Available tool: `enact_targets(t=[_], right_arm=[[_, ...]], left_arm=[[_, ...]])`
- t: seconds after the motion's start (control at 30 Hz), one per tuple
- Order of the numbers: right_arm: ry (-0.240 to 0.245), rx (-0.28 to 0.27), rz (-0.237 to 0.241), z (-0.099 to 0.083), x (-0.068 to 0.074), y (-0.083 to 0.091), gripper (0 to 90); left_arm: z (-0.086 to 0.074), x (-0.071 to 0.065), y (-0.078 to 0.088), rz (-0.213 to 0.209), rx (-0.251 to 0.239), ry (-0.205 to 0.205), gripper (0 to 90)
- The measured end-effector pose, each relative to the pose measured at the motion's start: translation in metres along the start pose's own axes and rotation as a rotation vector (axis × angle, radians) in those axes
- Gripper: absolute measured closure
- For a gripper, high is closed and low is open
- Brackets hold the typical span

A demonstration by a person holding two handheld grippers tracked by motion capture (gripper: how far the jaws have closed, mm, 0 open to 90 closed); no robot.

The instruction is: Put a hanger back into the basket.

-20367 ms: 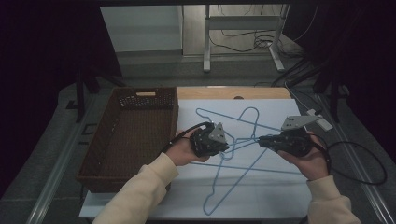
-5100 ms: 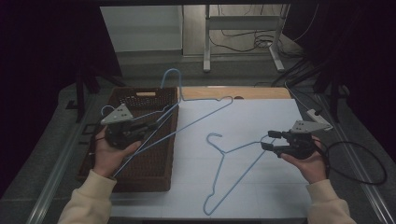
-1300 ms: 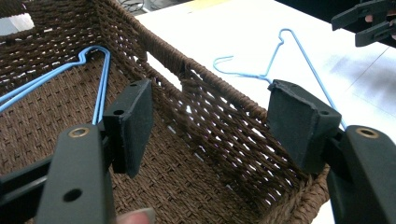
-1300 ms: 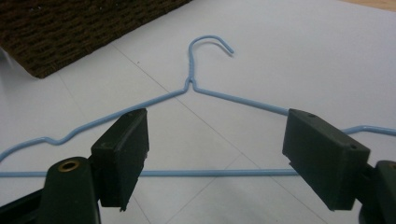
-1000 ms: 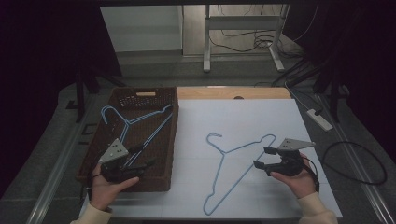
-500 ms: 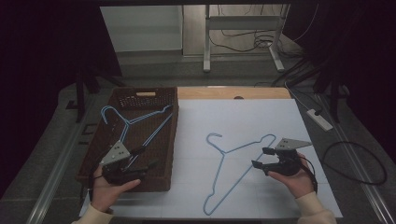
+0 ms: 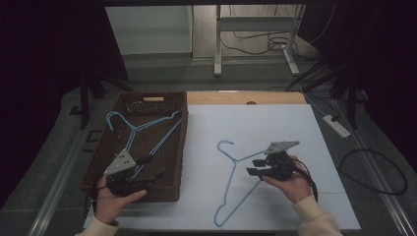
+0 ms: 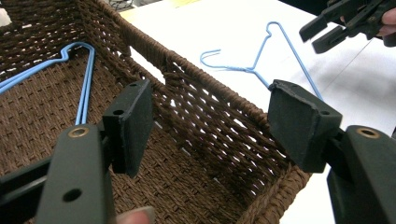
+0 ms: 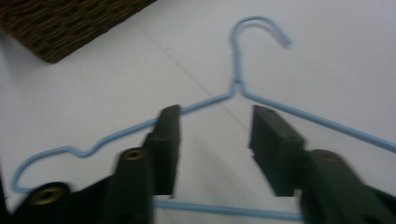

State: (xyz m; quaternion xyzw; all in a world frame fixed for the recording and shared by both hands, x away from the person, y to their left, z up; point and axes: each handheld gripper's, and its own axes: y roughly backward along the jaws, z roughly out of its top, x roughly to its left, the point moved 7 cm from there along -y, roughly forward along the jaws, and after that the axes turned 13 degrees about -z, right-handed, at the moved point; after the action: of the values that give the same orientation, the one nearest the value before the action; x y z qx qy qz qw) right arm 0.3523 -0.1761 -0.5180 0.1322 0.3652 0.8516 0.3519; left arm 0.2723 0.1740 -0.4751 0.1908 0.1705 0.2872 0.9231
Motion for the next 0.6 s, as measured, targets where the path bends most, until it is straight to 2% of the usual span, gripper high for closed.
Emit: enact_targets(t=[0.17,0.23,0.37,0.47,0.6], right_arm=[[-0.012,0.077,0.054,0.005,0.024,-0.011,89.9],[0.004,0.104,0.07,0.005,0.036,-0.017,90.0],[0.074,0.157,0.122,0.006,0.073,-0.033,90.0],[0.118,0.202,0.146,0.002,0.094,-0.041,90.0],[0.149,0.253,0.154,-0.008,0.107,-0.047,90.0]], left_arm=[[0.0,0.0,0.001,0.001,-0.001,0.0,31.9],[0.0,0.001,0.001,0.002,-0.001,0.0,31.9],[-0.001,0.0,0.001,0.002,-0.001,0.0,31.9],[-0.001,0.0,0.001,0.002,0.0,-0.001,31.9],[-0.001,0.0,0.002,0.001,0.0,-0.002,31.9]])
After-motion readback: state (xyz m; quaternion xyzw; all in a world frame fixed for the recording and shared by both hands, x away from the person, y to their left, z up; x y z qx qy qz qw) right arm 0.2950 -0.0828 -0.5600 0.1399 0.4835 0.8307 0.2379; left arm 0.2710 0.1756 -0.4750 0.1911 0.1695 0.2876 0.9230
